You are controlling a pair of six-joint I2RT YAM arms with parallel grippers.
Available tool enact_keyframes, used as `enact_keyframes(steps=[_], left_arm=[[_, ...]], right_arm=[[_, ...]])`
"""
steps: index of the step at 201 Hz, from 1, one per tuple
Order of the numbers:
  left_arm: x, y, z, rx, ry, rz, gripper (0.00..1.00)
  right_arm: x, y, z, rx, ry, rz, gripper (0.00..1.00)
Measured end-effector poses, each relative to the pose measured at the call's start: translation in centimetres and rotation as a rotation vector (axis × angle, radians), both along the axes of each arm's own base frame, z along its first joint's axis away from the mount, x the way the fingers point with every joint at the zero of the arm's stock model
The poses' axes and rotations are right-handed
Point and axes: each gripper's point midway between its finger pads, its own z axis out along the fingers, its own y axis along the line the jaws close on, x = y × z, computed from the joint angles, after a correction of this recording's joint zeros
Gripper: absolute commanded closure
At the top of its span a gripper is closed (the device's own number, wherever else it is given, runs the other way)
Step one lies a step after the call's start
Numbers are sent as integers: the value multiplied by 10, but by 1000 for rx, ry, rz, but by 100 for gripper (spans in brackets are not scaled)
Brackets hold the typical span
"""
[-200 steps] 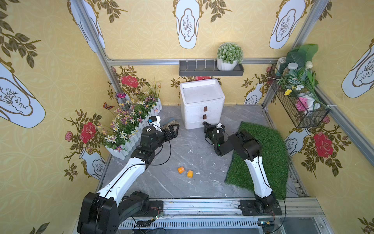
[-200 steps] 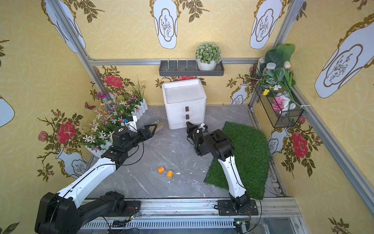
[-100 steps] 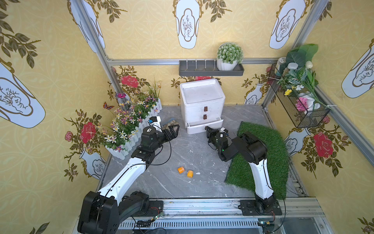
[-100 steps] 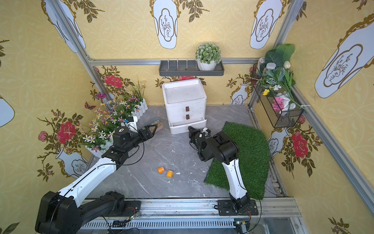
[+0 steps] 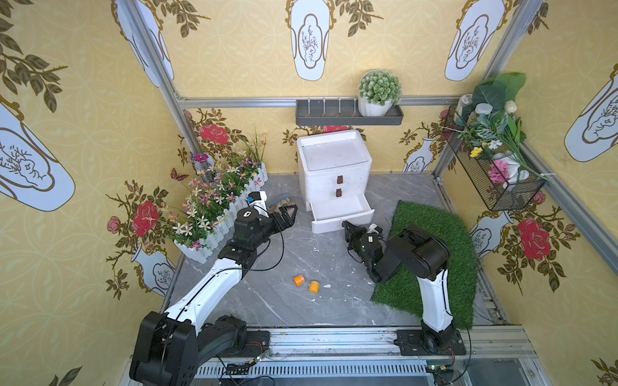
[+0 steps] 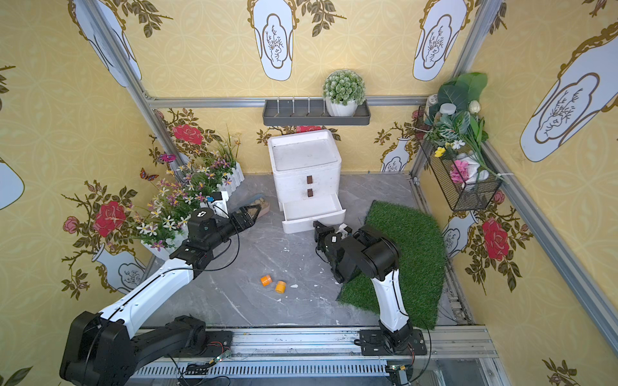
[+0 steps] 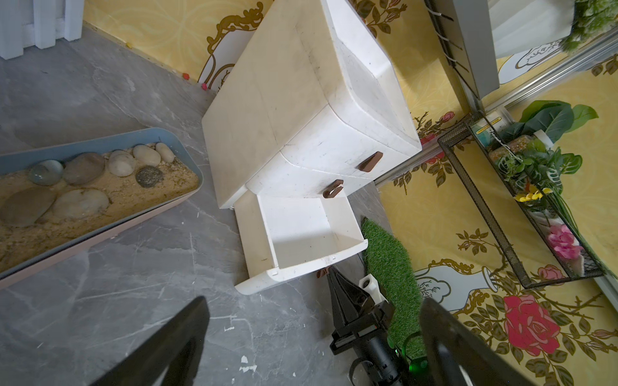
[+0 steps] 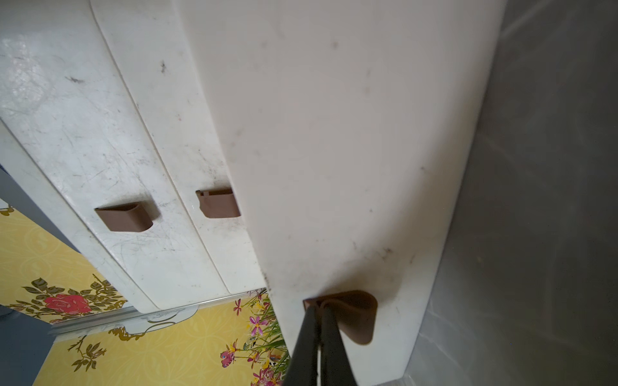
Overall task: Put the paint cans in the drawer according to color
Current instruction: Open the drawer in the storage box, then pick up the paint can at the center of the board.
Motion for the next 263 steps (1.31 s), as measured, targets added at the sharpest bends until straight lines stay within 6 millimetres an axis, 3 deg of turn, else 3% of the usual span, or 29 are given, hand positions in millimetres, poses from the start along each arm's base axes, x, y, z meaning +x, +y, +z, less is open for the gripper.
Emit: enact_keyframes(steps=[14, 31, 36, 38, 41, 43, 88, 109, 136, 154, 170, 187, 205, 236, 263], left_arm=[[3, -1, 2, -1, -4, -1, 0], [7, -3, 6, -4, -8, -4, 0], [9, -4, 7, -4, -9, -4, 0], [10, -4, 8, -5, -10, -5, 0], [10, -4, 8, -6, -11, -6, 0], [11, -5, 9, -5, -12, -7, 0], [16, -9, 11, -9, -12, -22, 1], [12, -12, 9, 10, -16, -37, 1], [-6, -17, -6, 75, -18, -85, 2], [-23, -21, -21, 135, -1, -123, 2], [-36, -23, -35, 190, 23, -150, 2], [-52, -23, -53, 261, 68, -175, 2], [-67, -20, -73, 320, 132, -199, 2], [-86, -3, -107, 414, 280, -187, 2], [-100, 9, -122, 462, 367, -174, 0]], right_arm=[[-2, 0, 0, 3, -1, -1, 68], [-1, -2, -9, -12, 35, 7, 47], [-1, -2, -12, -21, 50, 15, 35], [-1, -3, -13, -24, 55, 16, 26], [-1, -3, -14, -28, 62, 19, 5], [-1, -3, -14, -28, 62, 19, 1], [-26, -18, 8, -110, 78, 85, 3], [-46, -24, 35, -184, 56, 141, 3], [-68, -8, 106, -384, -53, 274, 3], [-92, 22, 182, -635, -198, 371, 3], [-114, 35, 215, -849, -280, 430, 3], [-118, 23, 205, -1037, -245, 482, 3], [-129, 23, 172, -1186, -215, 646, 3], [-197, 70, 131, -1374, -480, 1071, 3], [-250, 108, 87, -1520, -686, 1474, 1]])
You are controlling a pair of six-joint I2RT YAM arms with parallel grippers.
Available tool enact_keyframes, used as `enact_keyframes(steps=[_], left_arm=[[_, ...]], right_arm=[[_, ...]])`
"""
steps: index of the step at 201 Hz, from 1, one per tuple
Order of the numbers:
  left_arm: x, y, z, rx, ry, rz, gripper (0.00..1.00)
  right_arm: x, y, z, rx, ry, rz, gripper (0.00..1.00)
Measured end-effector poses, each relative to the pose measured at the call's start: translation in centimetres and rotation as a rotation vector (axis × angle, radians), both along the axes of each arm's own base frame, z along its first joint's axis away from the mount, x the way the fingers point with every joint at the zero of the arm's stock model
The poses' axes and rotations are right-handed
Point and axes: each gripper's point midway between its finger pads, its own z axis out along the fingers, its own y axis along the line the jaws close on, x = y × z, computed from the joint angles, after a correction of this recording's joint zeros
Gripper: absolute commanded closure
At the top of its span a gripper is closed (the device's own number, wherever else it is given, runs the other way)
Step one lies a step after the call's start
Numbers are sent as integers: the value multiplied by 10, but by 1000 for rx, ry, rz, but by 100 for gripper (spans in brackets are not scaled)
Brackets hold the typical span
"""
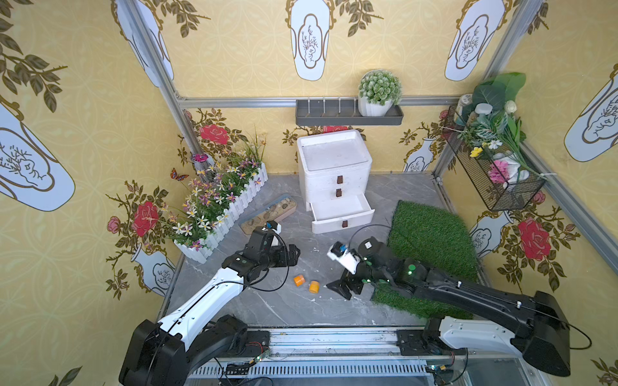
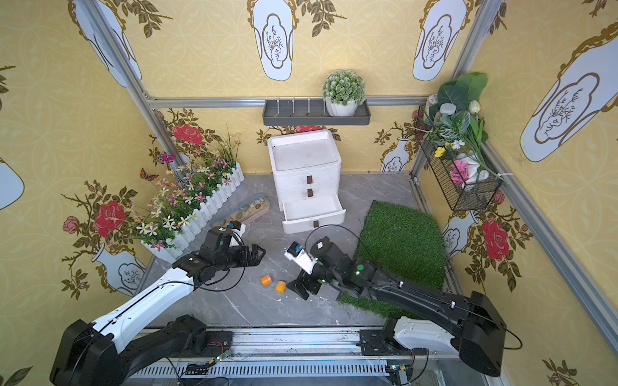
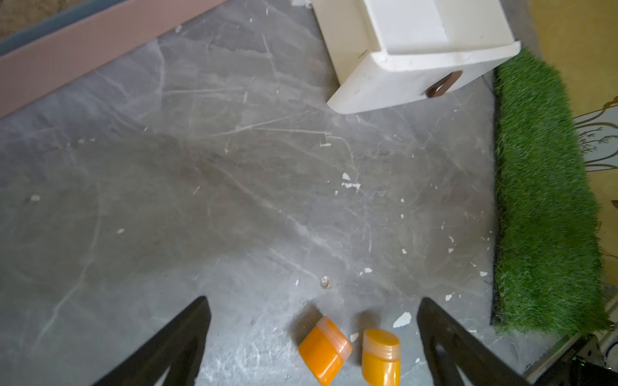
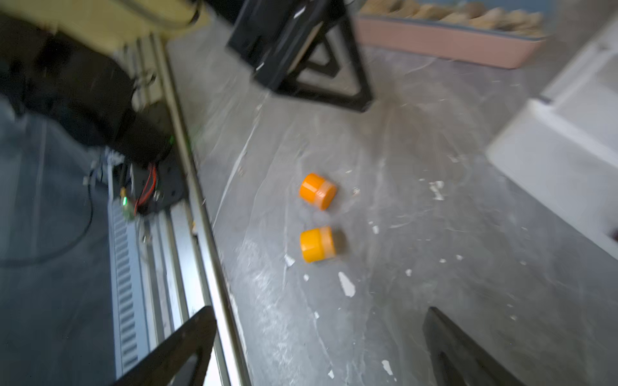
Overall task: Put the paint cans in the drawer according to color
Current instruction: Pick up the paint can at the center of the board.
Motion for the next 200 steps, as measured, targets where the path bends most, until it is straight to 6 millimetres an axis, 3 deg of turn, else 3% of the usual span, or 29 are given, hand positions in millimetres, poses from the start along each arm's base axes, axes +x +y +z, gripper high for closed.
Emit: enact_keyframes(steps=[26, 58, 90, 124, 200], left_arm=[[-1, 12, 1, 18, -4, 56, 0], [3, 31, -2, 1, -16, 171, 0], [9, 49, 4, -19, -54, 270, 0], [13, 70, 16, -25, -104, 361, 0], [15, 75, 21, -20, -127, 384, 0]], right_arm=[[-16, 36, -29, -138, -14, 212, 2], [-10, 56, -58, -228, -23, 233, 3], [12, 65, -74, -278, -23, 143, 14], [14, 67, -92, -321, 7, 118, 24], [29, 59, -113, -398, 34, 31, 53]])
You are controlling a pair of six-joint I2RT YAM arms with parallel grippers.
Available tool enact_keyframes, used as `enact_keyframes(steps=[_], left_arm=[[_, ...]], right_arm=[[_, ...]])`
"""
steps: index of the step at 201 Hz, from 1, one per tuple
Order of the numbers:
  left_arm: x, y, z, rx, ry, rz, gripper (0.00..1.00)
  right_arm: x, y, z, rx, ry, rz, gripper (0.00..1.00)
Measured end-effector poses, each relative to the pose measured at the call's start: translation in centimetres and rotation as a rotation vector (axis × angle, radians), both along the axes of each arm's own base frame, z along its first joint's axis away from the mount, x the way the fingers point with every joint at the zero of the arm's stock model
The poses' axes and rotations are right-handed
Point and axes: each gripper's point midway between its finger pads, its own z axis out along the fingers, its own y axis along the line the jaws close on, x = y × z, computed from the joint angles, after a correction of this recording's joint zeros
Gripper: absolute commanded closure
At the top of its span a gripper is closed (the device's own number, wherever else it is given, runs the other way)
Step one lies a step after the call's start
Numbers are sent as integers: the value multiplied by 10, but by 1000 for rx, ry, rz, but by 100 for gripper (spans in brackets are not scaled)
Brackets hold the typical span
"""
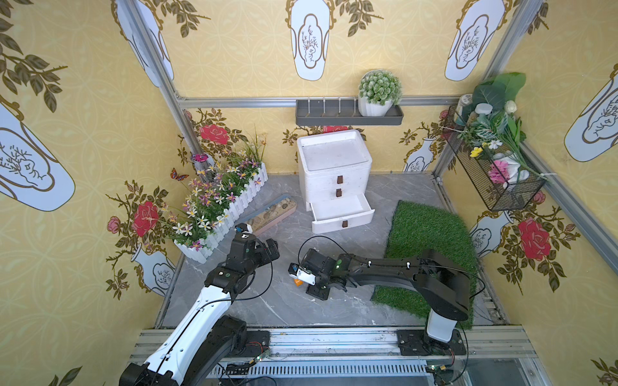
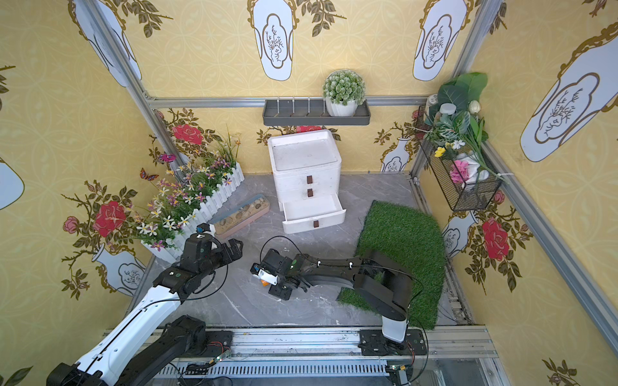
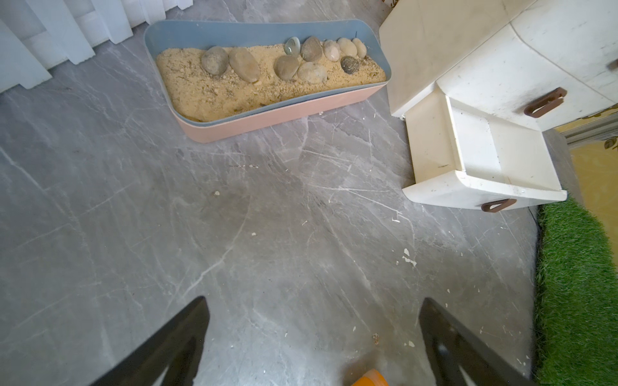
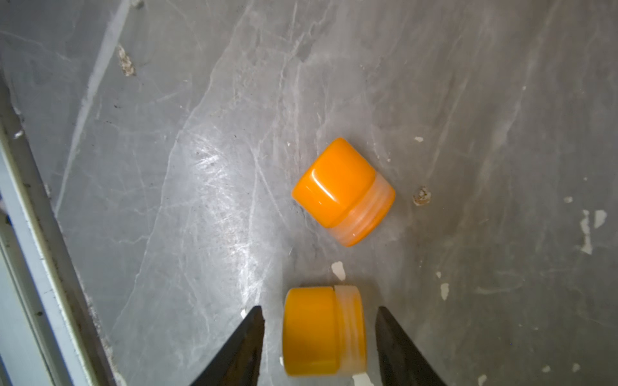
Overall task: Put the paint cans in the drawer according to color
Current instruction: Pick up the paint can at the center of the board, then place the paint can in the drawer.
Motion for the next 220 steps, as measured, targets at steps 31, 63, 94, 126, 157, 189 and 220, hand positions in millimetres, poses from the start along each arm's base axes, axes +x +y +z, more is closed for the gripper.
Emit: enact_keyframes(steps=[31, 63, 94, 126, 157, 189, 220], left_arm=[[0, 0, 0, 0, 1, 0, 0], [0, 0, 0, -1, 1, -1, 0], [-1, -2, -2, -7, 4, -8, 0], [-4, -6, -4, -43, 14, -18, 0], [-7, -15, -8, -108, 25, -33, 0], [-11, -32, -20, -210, 58, -72, 1], [-14, -51, -31, -288, 115, -115, 2]], right_arm=[[-1, -2, -3, -13, 8, -4, 65], [0, -3, -4, -14, 13, -6, 73], [1, -3, -4, -5, 13, -17, 77], [4, -20, 4, 24, 17, -82, 76], [28, -38, 45, 149, -32, -201, 76], [74, -70, 95, 269, -111, -362, 75], [141, -108, 133, 324, -196, -550, 74]])
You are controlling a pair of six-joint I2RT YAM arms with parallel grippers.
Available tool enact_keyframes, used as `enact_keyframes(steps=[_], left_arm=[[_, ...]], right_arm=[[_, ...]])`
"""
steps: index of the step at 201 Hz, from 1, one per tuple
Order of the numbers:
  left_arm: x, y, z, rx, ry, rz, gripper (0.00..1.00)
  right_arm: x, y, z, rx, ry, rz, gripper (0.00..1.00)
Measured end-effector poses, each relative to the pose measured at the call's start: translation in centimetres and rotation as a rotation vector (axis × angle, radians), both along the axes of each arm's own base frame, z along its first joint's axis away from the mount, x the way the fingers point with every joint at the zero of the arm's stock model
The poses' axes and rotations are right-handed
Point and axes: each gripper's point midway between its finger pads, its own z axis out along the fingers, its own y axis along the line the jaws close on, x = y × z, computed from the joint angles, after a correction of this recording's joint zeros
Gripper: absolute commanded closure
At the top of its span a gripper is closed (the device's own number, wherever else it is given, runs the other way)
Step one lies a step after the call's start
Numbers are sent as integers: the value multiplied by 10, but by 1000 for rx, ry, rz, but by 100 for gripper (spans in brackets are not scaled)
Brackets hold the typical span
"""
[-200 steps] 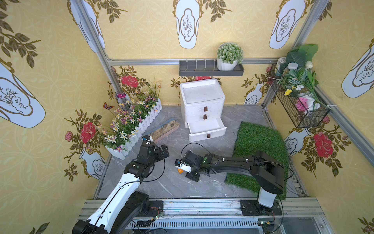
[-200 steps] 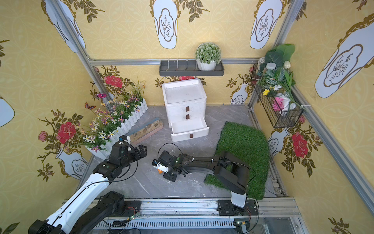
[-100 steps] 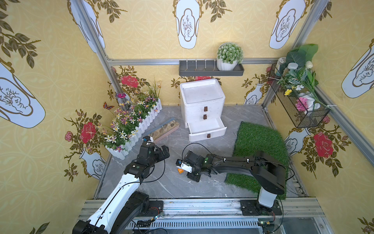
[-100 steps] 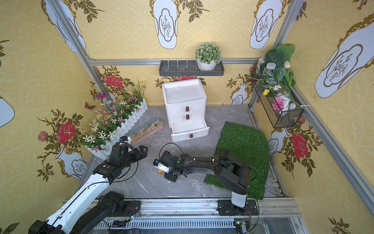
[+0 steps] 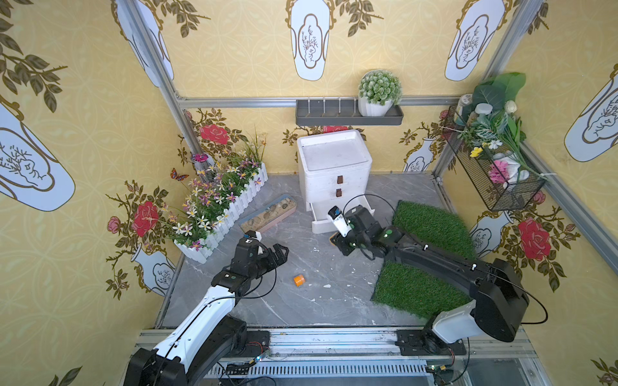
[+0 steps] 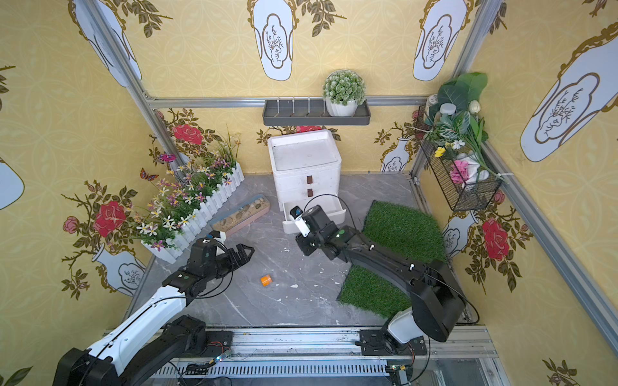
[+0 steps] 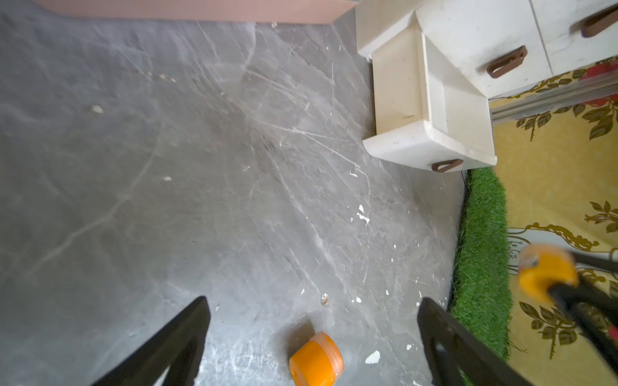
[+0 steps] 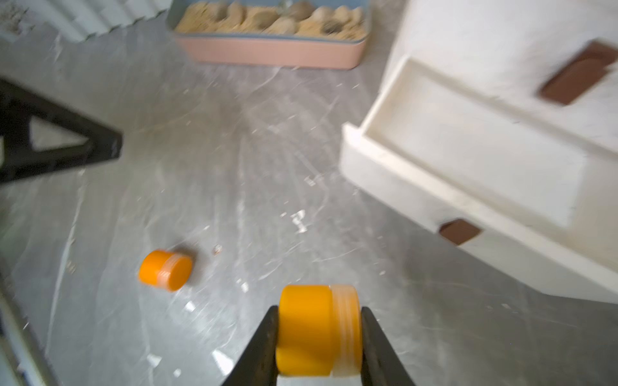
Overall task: Put the paint cans in the drawer according to color
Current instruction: Place the paint can in the drawer, then pick up the paint can at the center of the board.
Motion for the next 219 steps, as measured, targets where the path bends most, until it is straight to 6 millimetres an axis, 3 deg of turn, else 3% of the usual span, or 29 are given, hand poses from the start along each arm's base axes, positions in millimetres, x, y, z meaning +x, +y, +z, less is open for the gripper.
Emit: enact_keyframes(steps=[29, 58, 75, 86, 106, 135, 189, 219], left_arm=[[-1, -15, 2, -28, 2, -41, 1], [-1, -18, 3, -43, 3, -39, 1], [-2, -20, 5, -48, 0, -41, 1], [-3, -21, 6, -51, -5, -45, 1], [-5, -22, 8, -52, -10, -50, 2], [-12, -27, 9, -40, -5, -63, 2], [-46, -63, 3, 79, 59, -187, 2], [-55, -81, -13, 242, 112, -244, 2]], right_arm=[[53, -12, 11, 10, -20, -110, 71], [88, -13, 1, 0, -6, -189, 65], [103, -13, -11, -14, 13, -247, 39], [112, -16, -17, -22, 20, -298, 28], [119, -20, -21, -30, 14, -352, 24], [107, -28, -22, -21, 15, -390, 24], [32, -62, 16, 215, -55, -429, 24], [-5, -72, -4, 397, 65, -454, 25]])
